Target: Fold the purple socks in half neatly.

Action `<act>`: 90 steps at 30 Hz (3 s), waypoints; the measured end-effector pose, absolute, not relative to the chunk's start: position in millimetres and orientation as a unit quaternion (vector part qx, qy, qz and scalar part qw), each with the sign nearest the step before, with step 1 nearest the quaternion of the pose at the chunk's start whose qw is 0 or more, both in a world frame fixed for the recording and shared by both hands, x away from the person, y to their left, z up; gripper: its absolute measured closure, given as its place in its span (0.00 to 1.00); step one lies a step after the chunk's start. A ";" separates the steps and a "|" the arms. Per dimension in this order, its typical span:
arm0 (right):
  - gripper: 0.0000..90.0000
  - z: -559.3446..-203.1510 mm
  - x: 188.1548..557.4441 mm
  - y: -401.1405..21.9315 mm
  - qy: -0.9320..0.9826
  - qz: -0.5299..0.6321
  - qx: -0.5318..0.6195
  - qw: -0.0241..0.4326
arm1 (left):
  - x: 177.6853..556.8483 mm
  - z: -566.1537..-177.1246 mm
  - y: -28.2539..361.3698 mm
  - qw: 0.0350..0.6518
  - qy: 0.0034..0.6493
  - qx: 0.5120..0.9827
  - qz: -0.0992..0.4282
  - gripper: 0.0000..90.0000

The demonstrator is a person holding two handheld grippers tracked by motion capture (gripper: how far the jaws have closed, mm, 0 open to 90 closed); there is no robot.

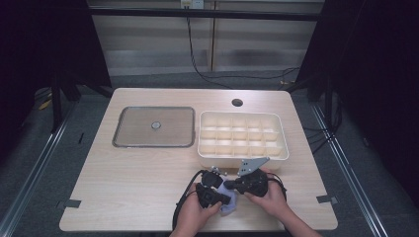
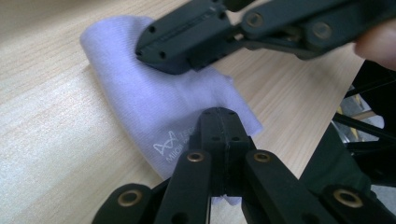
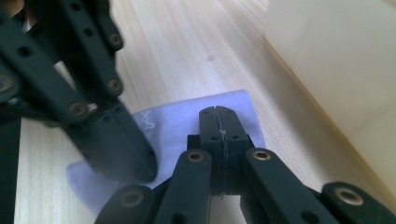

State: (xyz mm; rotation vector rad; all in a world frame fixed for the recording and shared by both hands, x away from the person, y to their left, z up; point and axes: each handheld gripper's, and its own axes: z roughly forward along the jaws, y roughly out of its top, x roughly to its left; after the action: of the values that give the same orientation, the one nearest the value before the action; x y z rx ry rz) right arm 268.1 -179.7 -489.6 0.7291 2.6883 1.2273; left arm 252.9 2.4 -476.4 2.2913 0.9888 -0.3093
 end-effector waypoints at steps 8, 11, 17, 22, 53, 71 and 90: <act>1.00 -488.9 270.1 -180.8 0.881 0.401 0.246 0.058 | 252.1 -477.3 3.7 0.318 0.380 0.860 -0.121 1.00; 1.00 -487.0 269.5 -183.6 0.878 0.403 0.251 0.057 | 252.5 -476.8 5.1 0.322 0.378 0.858 -0.128 0.98; 0.98 -479.5 266.5 -192.2 0.878 0.405 0.248 0.058 | 252.9 -471.0 8.8 0.332 0.380 0.853 -0.132 0.93; 0.96 -476.1 265.3 -201.0 0.875 0.409 0.253 0.057 | 256.3 -463.9 17.4 0.343 0.384 0.847 -0.130 0.92; 0.81 -478.7 253.8 -230.0 0.850 0.401 0.340 0.007 | 272.1 -467.7 51.8 0.317 0.361 0.874 -0.075 0.92; 0.69 -475.3 258.8 -231.4 0.834 0.399 0.377 -0.054 | 266.5 -475.0 39.1 0.307 0.347 0.883 -0.070 0.92; 0.63 -480.5 266.5 -226.6 0.777 0.383 0.472 -0.162 | 260.9 -473.8 32.8 0.318 0.342 0.882 -0.062 0.92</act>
State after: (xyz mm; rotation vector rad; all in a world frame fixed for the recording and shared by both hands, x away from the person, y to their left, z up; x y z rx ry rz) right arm 266.5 -226.6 -480.5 1.6600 2.7301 1.3466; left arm 260.9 32.8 -473.8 2.3212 0.8998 -0.1619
